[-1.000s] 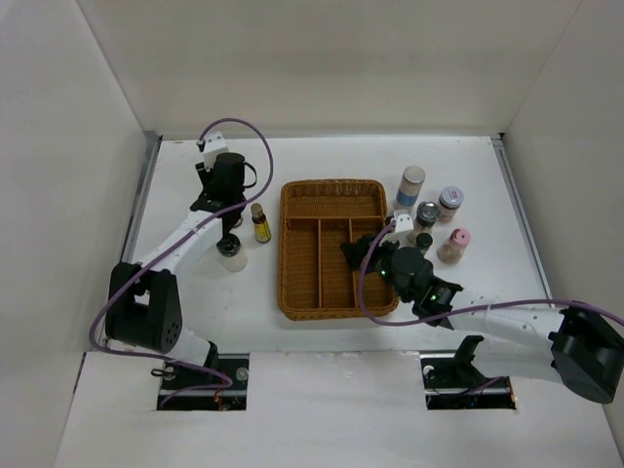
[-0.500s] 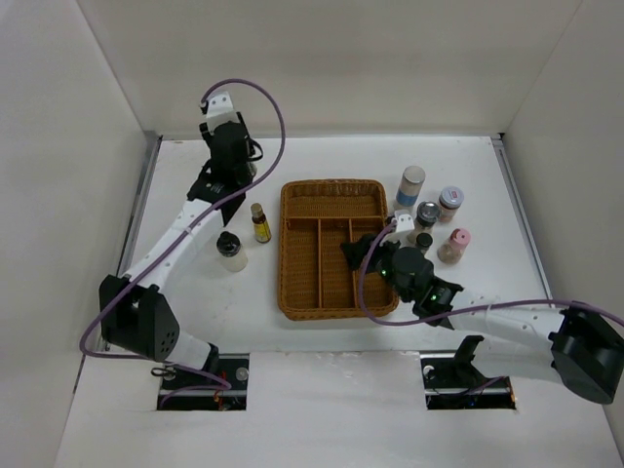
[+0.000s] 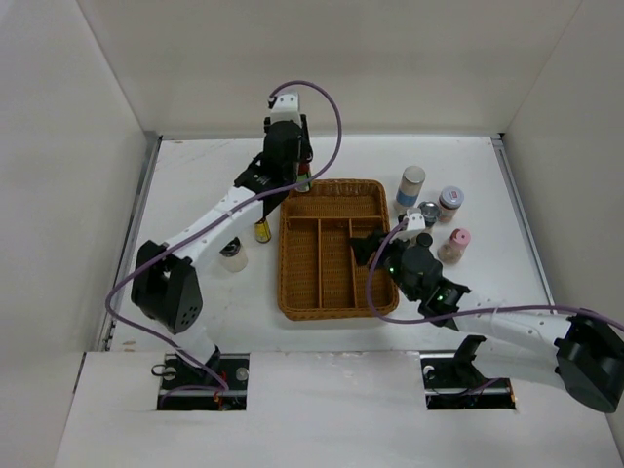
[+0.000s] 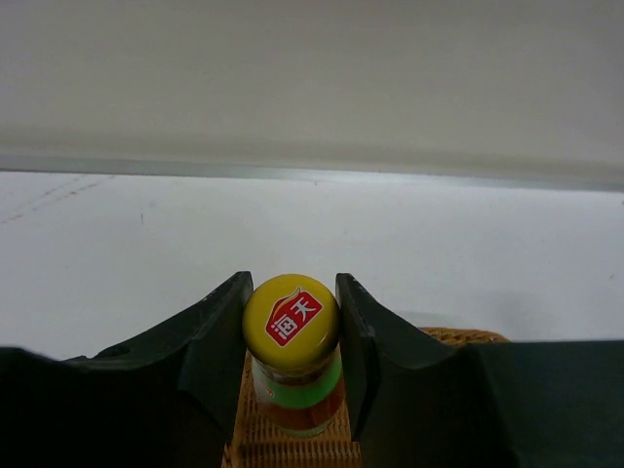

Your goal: Organize the condiment bottles

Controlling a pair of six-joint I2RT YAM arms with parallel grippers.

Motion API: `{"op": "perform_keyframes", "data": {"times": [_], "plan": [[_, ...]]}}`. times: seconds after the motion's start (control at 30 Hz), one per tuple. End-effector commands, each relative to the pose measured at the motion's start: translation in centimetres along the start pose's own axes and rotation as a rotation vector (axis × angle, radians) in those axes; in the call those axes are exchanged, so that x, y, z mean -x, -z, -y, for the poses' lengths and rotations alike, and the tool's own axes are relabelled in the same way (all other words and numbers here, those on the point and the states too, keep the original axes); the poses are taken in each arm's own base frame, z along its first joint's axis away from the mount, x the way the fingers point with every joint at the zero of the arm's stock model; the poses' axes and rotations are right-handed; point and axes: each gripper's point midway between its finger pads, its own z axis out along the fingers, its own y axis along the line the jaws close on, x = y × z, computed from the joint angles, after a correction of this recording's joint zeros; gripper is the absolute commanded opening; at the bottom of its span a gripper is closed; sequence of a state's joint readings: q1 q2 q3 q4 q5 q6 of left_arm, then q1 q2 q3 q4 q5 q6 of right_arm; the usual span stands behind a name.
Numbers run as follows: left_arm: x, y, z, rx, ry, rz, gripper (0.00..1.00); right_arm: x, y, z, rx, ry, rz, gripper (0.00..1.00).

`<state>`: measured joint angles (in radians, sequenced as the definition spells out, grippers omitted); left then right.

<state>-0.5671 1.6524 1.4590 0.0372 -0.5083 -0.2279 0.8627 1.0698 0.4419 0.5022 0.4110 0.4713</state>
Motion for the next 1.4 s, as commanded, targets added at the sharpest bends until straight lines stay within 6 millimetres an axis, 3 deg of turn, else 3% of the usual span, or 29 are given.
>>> {"op": "perform_keyframes", "data": {"times": [0.0,0.2,0.47,0.6,0.67,0.73,0.9,1.03,1.23,1.37], "plan": [[5.5,0.1,1.5,-0.053,0.09,0.16,0.18,2.0,0.0,-0.6,0.02,-0.043,0.069,0.59],[2.7,-0.8,2.4,-0.065,0.076,0.121,0.18,1.9,0.0,-0.5,0.019,-0.047,0.069,0.6],[-3.7,-0.9,2.6,-0.049,0.041,0.027,0.18,1.8,-0.1,-0.1,0.008,-0.053,0.062,0.6],[-5.1,-0.6,2.8,-0.052,0.038,0.009,0.18,1.7,-0.3,-0.1,0.008,-0.053,0.061,0.6],[-6.2,-0.6,2.7,-0.045,0.029,-0.006,0.2,1.7,-0.2,-0.1,0.007,-0.049,0.059,0.6],[-6.9,-0.6,2.5,-0.029,0.025,-0.007,0.29,2.0,-0.1,-0.1,0.008,-0.054,0.071,0.6],[-6.0,0.2,1.6,-0.008,0.034,0.041,0.58,2.2,0.0,0.2,0.0,-0.053,0.076,0.6],[-4.7,1.3,1.1,-0.013,0.043,0.067,0.72,2.0,-0.1,0.3,-0.004,-0.053,0.068,0.59],[-1.6,4.0,0.0,-0.023,0.072,0.124,0.82,2.0,-0.2,0.4,-0.007,-0.052,0.066,0.6],[-0.6,6.4,-2.6,-0.005,0.07,0.13,0.8,2.0,-0.2,0.5,-0.009,-0.058,0.066,0.59]]}}
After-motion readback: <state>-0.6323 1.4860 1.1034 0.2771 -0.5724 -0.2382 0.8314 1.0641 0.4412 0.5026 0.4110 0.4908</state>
